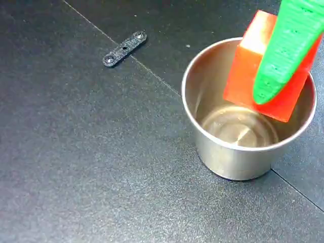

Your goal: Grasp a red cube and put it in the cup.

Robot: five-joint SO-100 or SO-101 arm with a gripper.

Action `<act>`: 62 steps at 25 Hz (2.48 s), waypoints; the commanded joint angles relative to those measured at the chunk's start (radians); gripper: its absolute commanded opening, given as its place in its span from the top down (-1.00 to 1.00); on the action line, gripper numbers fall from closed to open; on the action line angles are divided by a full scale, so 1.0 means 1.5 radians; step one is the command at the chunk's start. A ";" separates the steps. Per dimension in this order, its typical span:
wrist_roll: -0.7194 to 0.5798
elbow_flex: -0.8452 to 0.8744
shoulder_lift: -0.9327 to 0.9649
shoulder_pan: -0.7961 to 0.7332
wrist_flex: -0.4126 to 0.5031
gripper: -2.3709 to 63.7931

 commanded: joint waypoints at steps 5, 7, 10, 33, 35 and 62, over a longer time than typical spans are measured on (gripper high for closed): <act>0.003 -0.015 0.018 0.006 -0.009 0.05; 0.003 -0.015 0.018 0.006 -0.009 0.01; 0.003 -0.015 0.018 0.006 -0.009 0.01; 0.078 -0.002 0.380 -0.022 0.004 0.04; 0.150 -0.002 0.416 -0.024 0.004 0.04; 0.261 -0.002 0.677 -0.024 0.275 0.04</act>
